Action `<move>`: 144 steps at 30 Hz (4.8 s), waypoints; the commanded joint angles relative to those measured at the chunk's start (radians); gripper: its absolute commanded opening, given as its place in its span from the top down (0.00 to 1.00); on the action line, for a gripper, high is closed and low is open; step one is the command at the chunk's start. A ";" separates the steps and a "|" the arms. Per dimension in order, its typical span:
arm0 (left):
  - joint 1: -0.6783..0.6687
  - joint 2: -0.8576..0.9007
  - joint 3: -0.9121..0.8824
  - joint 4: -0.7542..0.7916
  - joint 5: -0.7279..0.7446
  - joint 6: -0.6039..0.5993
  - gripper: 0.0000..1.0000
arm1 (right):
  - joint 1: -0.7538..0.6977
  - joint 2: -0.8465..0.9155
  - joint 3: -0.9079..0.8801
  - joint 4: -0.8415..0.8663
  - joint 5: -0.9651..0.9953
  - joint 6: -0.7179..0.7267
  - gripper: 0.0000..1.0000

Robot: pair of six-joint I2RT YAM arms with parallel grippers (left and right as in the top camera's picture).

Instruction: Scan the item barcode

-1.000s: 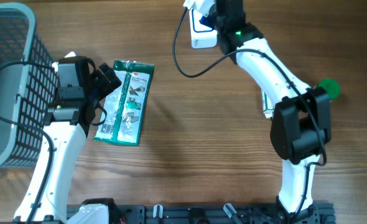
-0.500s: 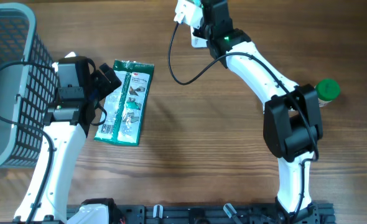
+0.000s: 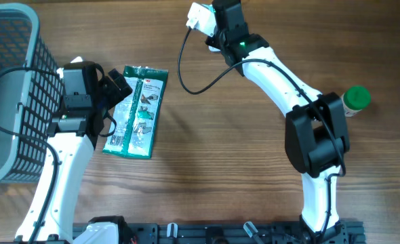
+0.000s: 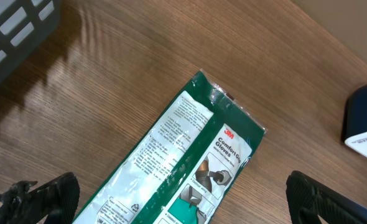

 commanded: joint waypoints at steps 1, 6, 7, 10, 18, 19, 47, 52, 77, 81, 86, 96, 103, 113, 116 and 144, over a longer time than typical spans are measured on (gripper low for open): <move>0.005 0.001 0.008 0.002 -0.010 0.008 0.00 | -0.034 -0.149 0.028 -0.014 -0.071 0.162 0.96; 0.005 0.001 0.008 0.002 -0.010 0.008 0.00 | -0.112 -0.343 0.028 -0.372 -0.327 0.227 0.96; 0.005 0.001 0.008 0.002 -0.010 0.008 0.00 | -0.130 -0.360 0.028 -0.478 -0.386 0.227 0.96; 0.005 0.001 0.008 0.002 -0.010 0.008 0.00 | -0.182 -0.360 0.006 -0.850 -0.512 0.228 0.96; 0.005 0.001 0.008 0.002 -0.010 0.008 0.00 | -0.234 -0.330 -0.364 -0.887 -0.288 0.326 0.80; 0.005 0.001 0.008 0.002 -0.010 0.008 0.00 | -0.234 -0.330 -0.395 -0.857 -0.234 0.347 0.66; 0.005 0.001 0.008 0.002 -0.010 0.008 0.00 | -0.128 -0.330 -0.681 -0.603 -0.034 1.109 0.44; 0.005 0.001 0.008 0.002 -0.010 0.008 0.00 | -0.182 -0.331 -0.637 -0.650 -0.061 1.006 0.44; 0.006 0.142 0.008 0.080 0.026 0.214 0.84 | -0.160 -0.343 -0.454 -0.451 -0.599 1.147 0.00; 0.031 0.344 0.008 0.106 -0.040 0.261 0.82 | -0.160 -0.343 -0.454 -0.451 -0.599 1.147 0.00; 0.032 0.475 0.008 0.130 0.032 0.263 0.79 | -0.160 -0.343 -0.454 -0.450 -0.599 1.147 0.00; -0.036 0.490 0.008 0.001 0.480 0.134 0.76 | -0.160 -0.343 -0.454 -0.467 -0.599 1.147 0.00; -0.222 0.484 0.049 0.053 0.533 0.045 0.76 | -0.160 -0.343 -0.454 -0.449 -0.603 1.147 0.00; -0.222 0.475 0.146 -0.198 0.078 0.045 0.77 | -0.028 -0.343 -0.568 -0.454 -0.664 1.335 0.81; -0.222 0.484 0.118 -0.204 0.069 0.044 0.80 | 0.055 -0.343 -0.649 -0.338 -0.573 1.458 0.75; -0.230 0.460 0.151 -0.409 0.426 0.099 0.77 | 0.148 -0.343 -0.686 -0.365 -0.446 1.456 0.32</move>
